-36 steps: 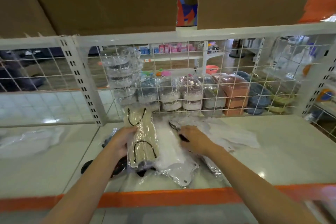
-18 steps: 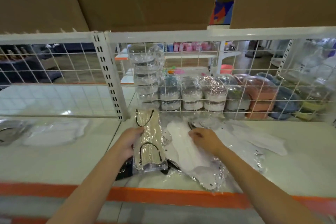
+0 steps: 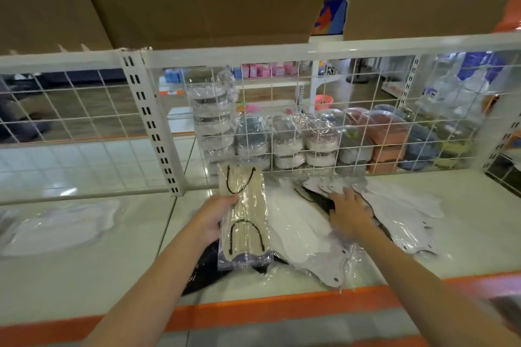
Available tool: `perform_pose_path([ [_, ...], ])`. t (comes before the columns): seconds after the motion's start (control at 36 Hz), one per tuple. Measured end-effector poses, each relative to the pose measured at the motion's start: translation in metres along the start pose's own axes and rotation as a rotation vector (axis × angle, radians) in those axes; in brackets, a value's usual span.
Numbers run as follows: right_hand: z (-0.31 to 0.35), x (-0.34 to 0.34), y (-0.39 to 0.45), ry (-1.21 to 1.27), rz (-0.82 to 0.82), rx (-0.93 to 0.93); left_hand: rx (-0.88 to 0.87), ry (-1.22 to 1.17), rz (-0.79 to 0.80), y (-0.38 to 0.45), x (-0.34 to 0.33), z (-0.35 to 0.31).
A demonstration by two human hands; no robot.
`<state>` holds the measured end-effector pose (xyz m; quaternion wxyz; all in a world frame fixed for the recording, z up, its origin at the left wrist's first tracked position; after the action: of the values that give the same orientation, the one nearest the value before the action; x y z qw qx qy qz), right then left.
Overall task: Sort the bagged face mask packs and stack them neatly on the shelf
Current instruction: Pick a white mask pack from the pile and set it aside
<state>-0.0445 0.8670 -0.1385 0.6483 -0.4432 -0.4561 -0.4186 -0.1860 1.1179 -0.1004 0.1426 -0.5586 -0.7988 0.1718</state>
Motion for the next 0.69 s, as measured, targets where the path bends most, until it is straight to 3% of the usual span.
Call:
perform_pose_path([
  [0.06,0.012,0.012,-0.005,0.164,-0.117,0.100,0.005,0.015,-0.006,0.000,0.003,0.000],
  [0.11,0.022,0.009,-0.011,0.227,-0.086,0.164,0.024,0.028,-0.013,0.000,0.004,0.002],
  [0.19,0.026,-0.003,-0.013,0.046,-0.011,0.130,0.017,0.010,0.001,0.000,0.003,0.001],
  [0.36,0.045,0.004,-0.016,-0.225,-0.065,0.135,0.027,-0.012,0.017,-0.002,0.003,0.004],
  [0.44,0.048,0.012,-0.018,-0.244,-0.087,0.102,0.026,-0.027,0.020,-0.005,0.007,0.004],
  [0.53,0.042,0.027,-0.019,-0.064,-0.104,0.032,0.020,-0.042,0.037,-0.004,0.007,0.006],
  [0.61,0.049,0.042,-0.019,0.191,-0.096,0.105,0.014,-0.044,0.046,-0.002,0.008,0.006],
  [0.69,0.060,0.058,-0.025,0.641,-0.023,0.183,-0.008,-0.066,0.086,-0.005,0.006,0.004],
])
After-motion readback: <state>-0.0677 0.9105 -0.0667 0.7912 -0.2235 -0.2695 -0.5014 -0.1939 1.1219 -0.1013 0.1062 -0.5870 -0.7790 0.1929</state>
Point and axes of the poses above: each hand's wrist, its own y-axis towards the middle knuckle, its own x-axis out of the back of the hand, z = x × y, the point moved 10 cm from there along y, towards the middle knuckle, and after that the axes turned 3 degrees about z, right-handed, at the moved point
